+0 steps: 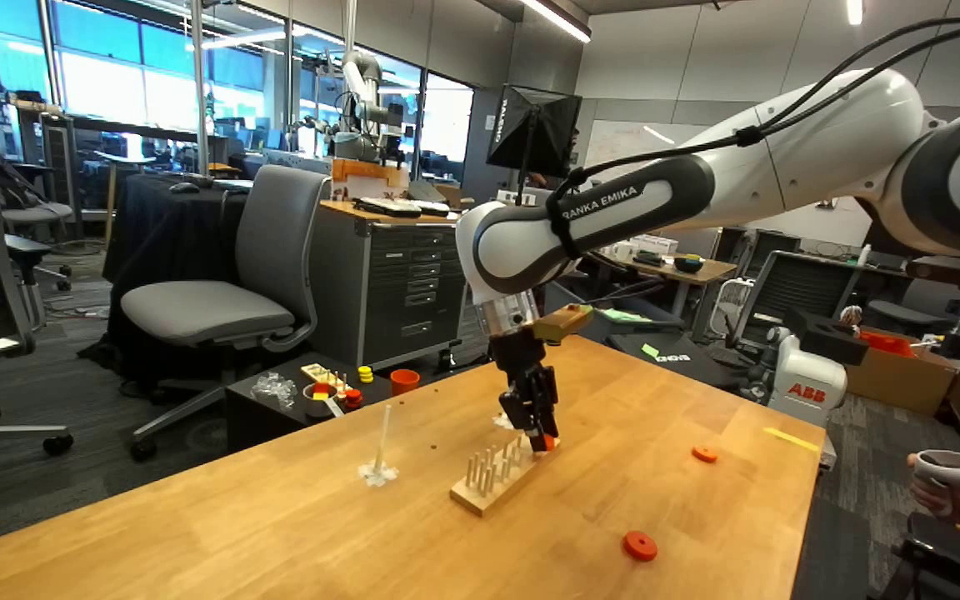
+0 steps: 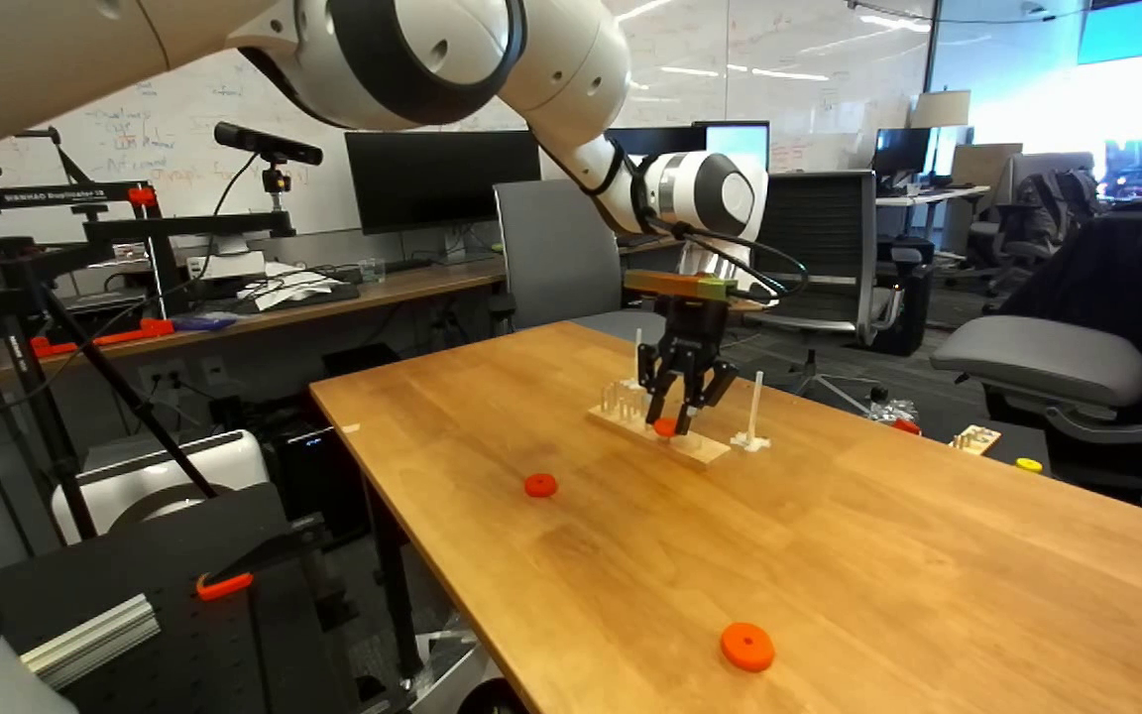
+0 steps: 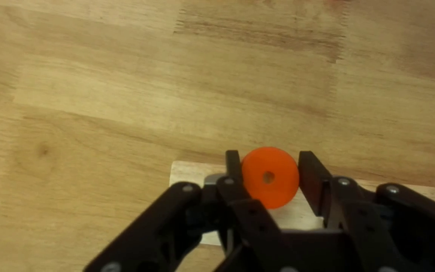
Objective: Pick up two orange small objects from the table and put them on top of each other on the wooden holder.
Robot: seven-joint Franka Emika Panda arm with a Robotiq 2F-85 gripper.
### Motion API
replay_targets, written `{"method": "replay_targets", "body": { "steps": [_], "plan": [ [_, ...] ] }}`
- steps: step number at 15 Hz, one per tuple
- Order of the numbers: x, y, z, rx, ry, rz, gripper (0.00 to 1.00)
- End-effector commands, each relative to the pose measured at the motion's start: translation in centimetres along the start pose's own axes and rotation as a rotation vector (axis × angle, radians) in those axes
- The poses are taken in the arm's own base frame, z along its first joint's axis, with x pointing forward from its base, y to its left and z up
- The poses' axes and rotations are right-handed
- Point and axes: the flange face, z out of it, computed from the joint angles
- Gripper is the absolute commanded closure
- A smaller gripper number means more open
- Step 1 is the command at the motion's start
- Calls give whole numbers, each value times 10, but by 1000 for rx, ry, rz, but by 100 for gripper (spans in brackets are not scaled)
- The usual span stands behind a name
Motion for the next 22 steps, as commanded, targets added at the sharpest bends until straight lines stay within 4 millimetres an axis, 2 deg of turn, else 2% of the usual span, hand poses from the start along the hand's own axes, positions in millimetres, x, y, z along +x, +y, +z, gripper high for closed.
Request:
{"method": "replay_targets", "body": {
  "steps": [1, 22],
  "plan": [
    [3, -8, -7, 18, -9, 3, 83],
    [9, -3, -5, 27, -37, 25, 83]
  ]
}}
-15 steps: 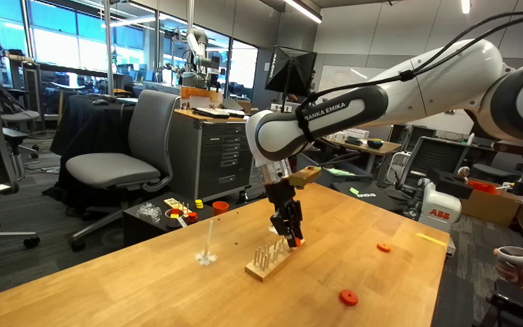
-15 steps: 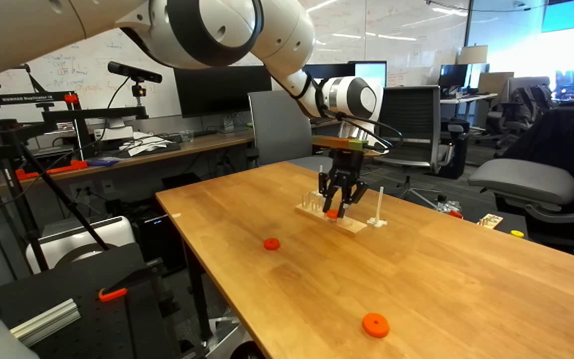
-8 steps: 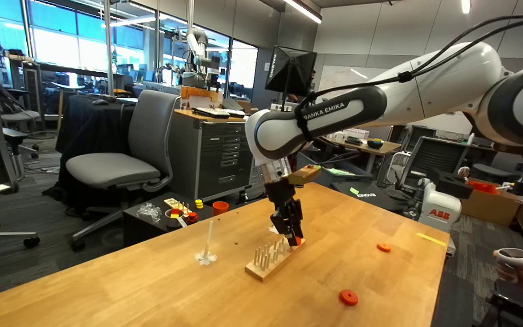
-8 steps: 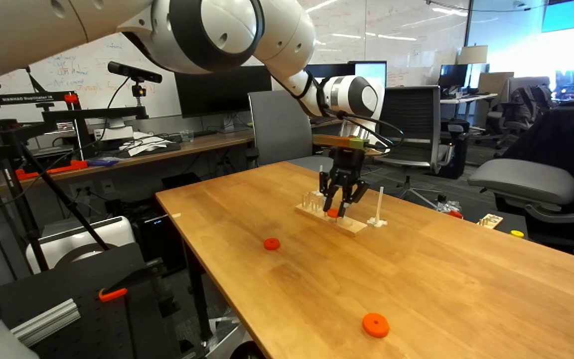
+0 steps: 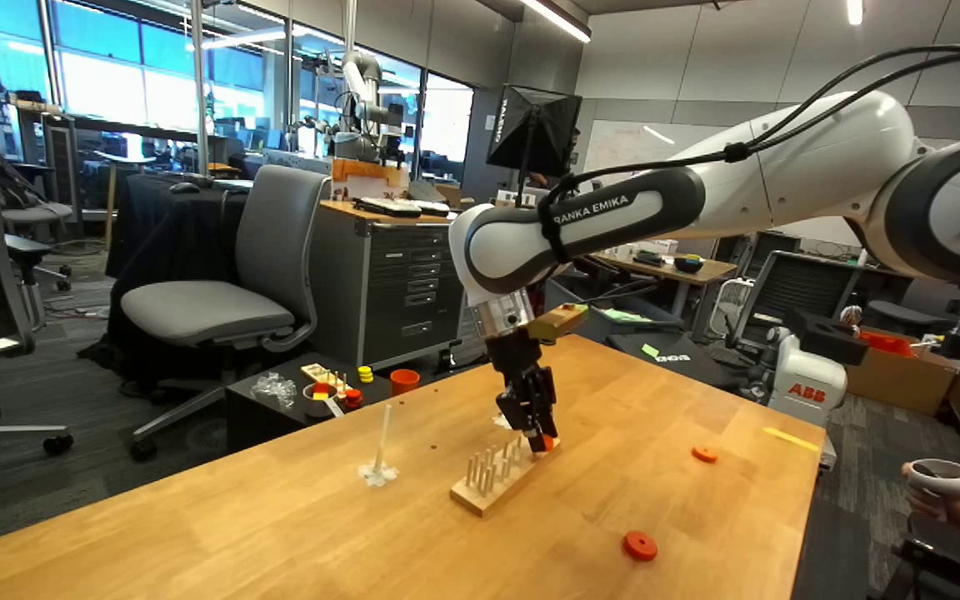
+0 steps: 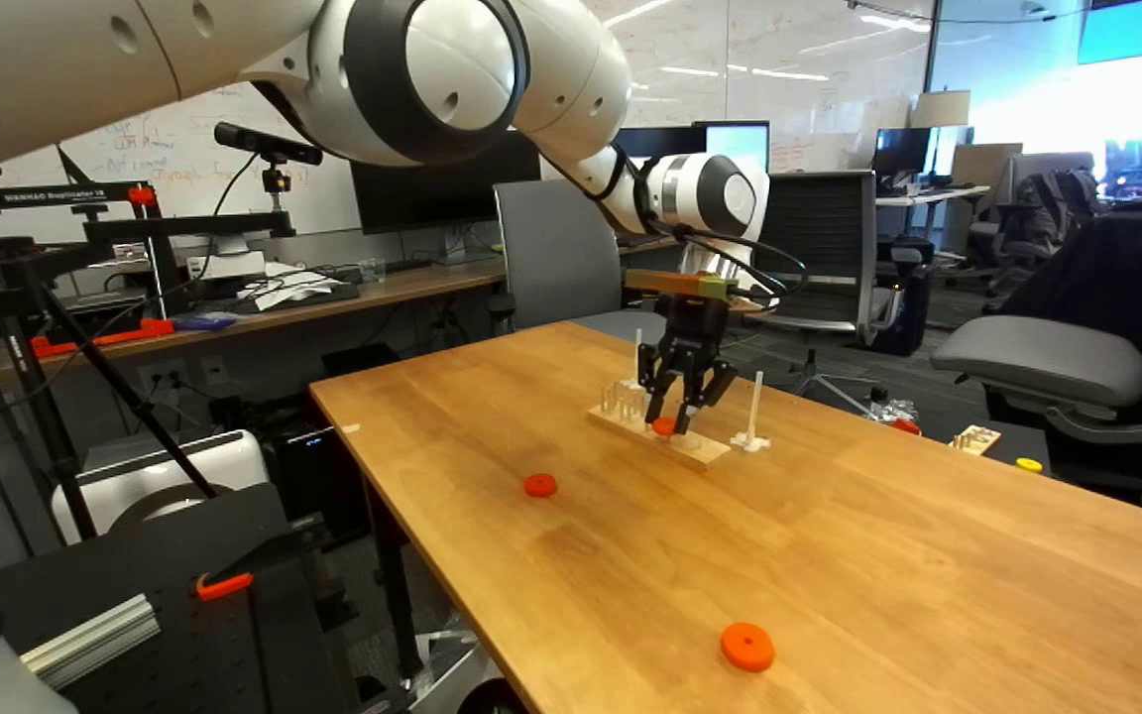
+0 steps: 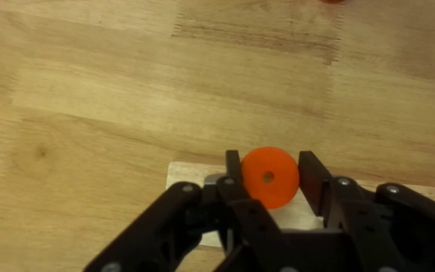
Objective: Pick up two orange small objects from the table and put them on top of each other on the wooden holder.
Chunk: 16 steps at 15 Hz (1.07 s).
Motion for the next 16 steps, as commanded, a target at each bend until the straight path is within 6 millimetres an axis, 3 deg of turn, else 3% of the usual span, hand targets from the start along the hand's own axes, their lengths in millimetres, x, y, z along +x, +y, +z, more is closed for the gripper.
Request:
{"method": "replay_targets", "body": {
  "steps": [1, 16],
  "plan": [
    [3, -1, -6, 30, -2, 20, 83],
    [5, 11, -6, 64, -4, 60, 83]
  ]
}}
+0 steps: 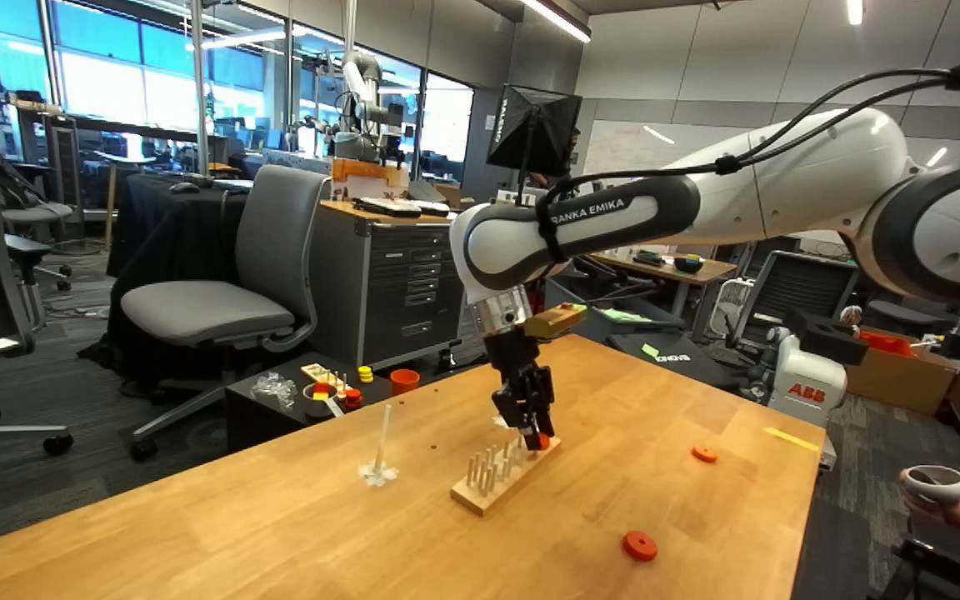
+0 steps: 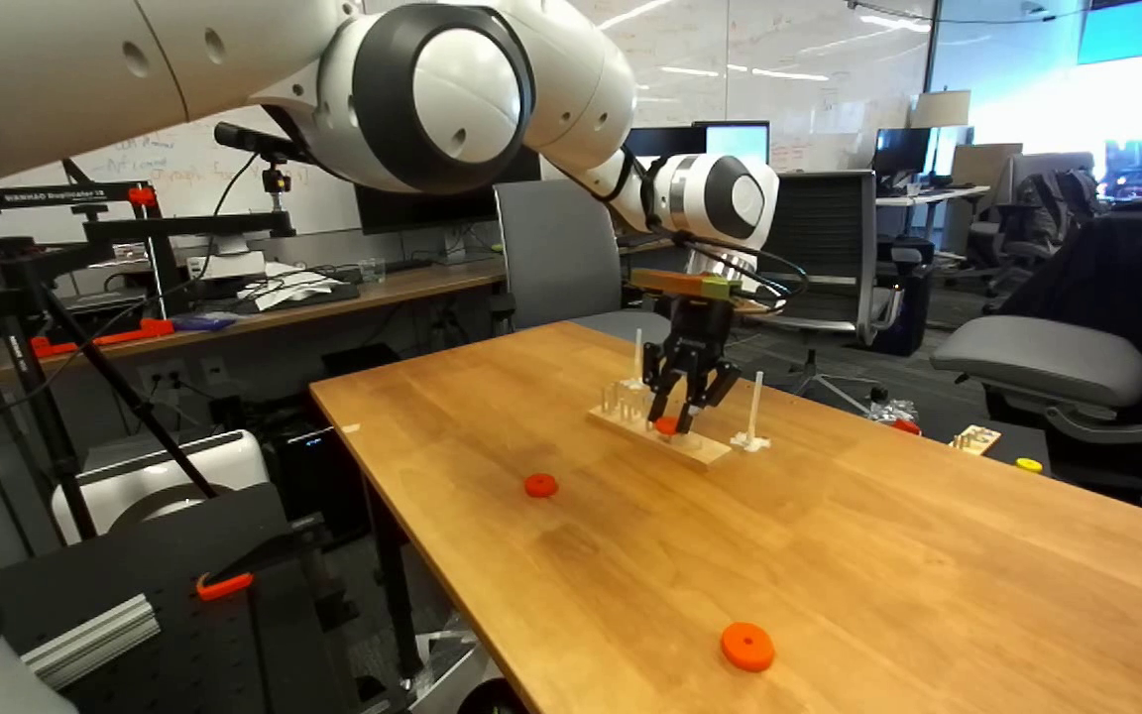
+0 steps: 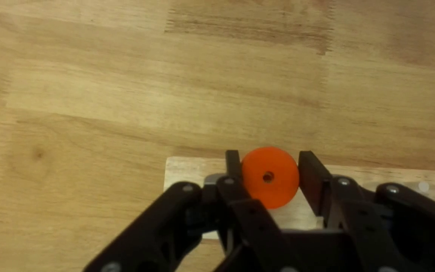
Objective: Pick up two orange small objects from the table and put them on top of each other on the wooden holder.
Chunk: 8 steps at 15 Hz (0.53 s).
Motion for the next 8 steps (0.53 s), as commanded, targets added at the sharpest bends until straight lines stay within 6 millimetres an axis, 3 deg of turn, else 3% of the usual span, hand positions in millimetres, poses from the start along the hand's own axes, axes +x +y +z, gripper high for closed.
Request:
{"method": "replay_targets", "body": {
  "steps": [1, 7, 8],
  "plan": [
    [1, 6, -3, 33, -6, 28, 83],
    [4, 7, 3, 31, -12, 36, 83],
    [3, 6, 4, 32, -15, 37, 33]
  ]
}}
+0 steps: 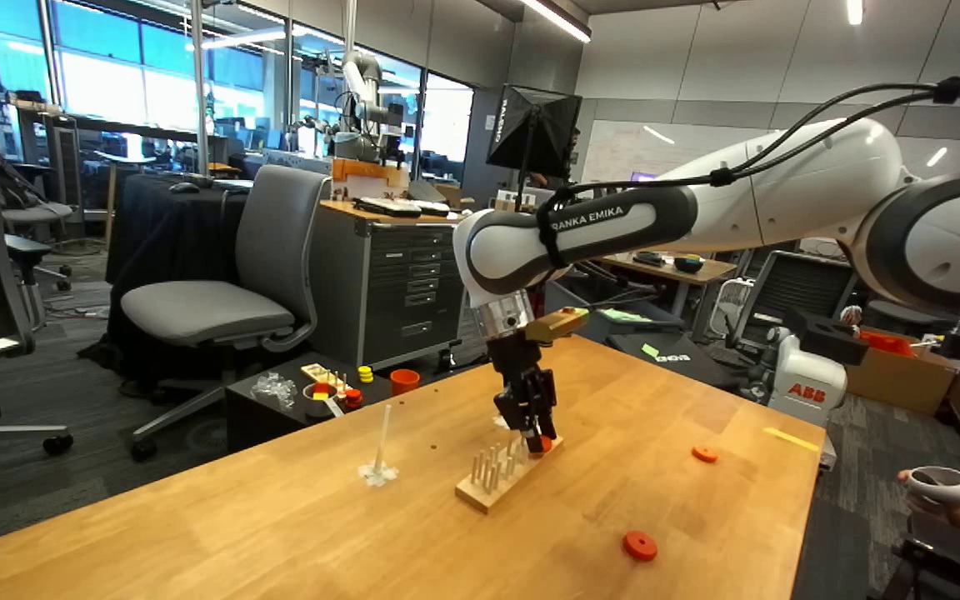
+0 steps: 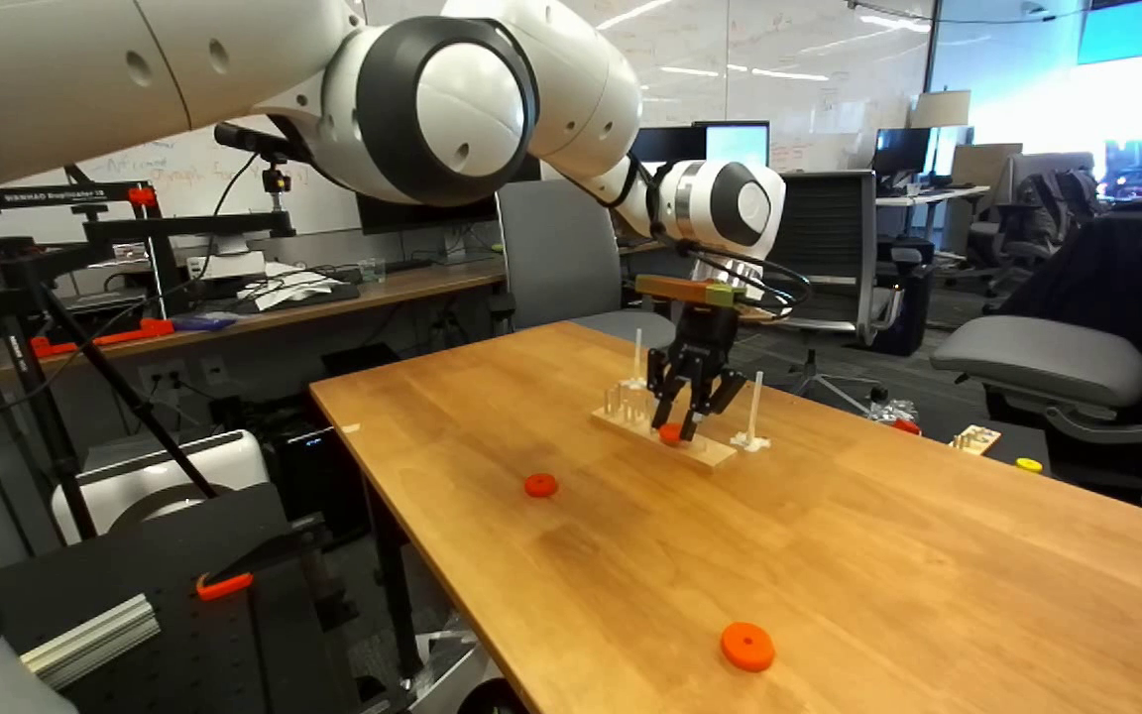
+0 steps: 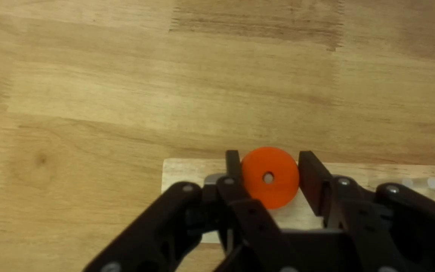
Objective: Pick up two orange small objects from the table and put them on top of each other on the wooden holder.
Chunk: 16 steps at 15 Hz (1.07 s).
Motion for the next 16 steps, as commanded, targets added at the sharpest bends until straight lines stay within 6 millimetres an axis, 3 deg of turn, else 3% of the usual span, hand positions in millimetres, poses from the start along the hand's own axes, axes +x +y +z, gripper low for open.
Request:
{"method": "replay_targets", "body": {
  "steps": [1, 5, 9, 13, 16],
  "plan": [
    [-1, -2, -3, 26, -15, 14, 31],
    [-5, -1, -14, 18, 3, -11, 1],
    [-10, 13, -34, -5, 57, -27, 0],
    [-8, 59, -50, -23, 175, -16, 1],
    [-7, 113, -35, -19, 231, -2, 0]
  ]
}}
